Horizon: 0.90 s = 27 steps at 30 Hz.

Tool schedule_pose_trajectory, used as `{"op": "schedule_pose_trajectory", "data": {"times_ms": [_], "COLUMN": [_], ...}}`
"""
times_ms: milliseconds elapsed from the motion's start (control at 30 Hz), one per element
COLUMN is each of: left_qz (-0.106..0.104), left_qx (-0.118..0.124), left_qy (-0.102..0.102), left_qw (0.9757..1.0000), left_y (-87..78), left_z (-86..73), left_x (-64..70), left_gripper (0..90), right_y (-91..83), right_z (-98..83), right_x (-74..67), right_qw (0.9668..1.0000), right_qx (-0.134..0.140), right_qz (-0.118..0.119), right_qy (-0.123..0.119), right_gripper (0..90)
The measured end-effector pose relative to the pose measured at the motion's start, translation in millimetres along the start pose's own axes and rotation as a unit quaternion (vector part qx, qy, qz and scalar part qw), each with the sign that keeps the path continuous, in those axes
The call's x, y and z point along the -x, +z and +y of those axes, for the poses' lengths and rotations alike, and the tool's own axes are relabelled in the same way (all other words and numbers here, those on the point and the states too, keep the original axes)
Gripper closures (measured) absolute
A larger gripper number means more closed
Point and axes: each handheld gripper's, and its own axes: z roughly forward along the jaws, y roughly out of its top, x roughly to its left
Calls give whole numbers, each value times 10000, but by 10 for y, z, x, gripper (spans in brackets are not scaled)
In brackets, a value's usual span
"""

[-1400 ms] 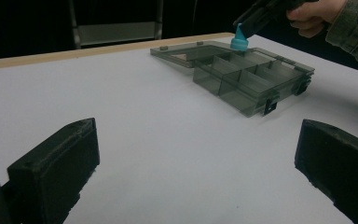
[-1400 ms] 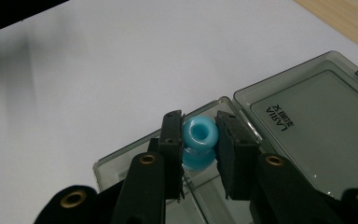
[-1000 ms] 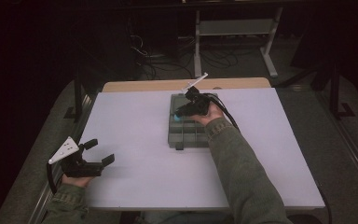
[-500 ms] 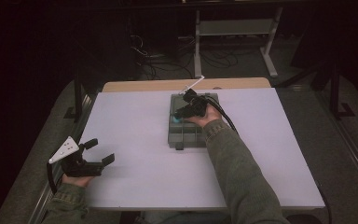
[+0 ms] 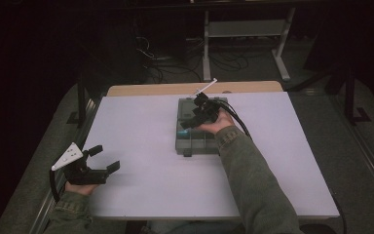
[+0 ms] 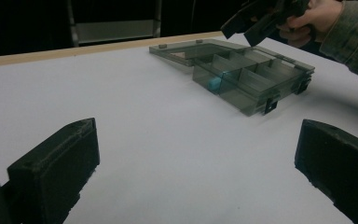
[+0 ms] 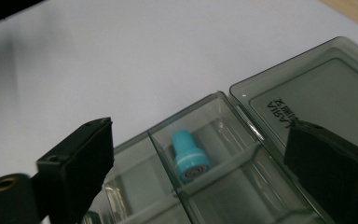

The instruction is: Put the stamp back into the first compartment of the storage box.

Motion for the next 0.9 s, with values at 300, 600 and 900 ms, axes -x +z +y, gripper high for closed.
{"op": "schedule_pose_trajectory", "data": {"times_ms": [300,600,900], "left_qz": [-20,-53,-61], "left_qx": [37,40,52], "left_qy": [-69,-61,-51], "left_qw": [10000,10000,10000], "left_y": [11,32,32], "left_z": [-3,0,4], "left_x": [16,9,22], "left_gripper": [0,0,0], "right_y": [-227,-419,-556], "right_z": [-89,-214,-312], "right_x": [-73,-67,-101], "right_qw": [9995,9985,9977], "right_qx": [239,468,623], "right_qz": [-66,-90,-209], "right_qy": [170,267,176], "right_gripper": [0,0,0]}}
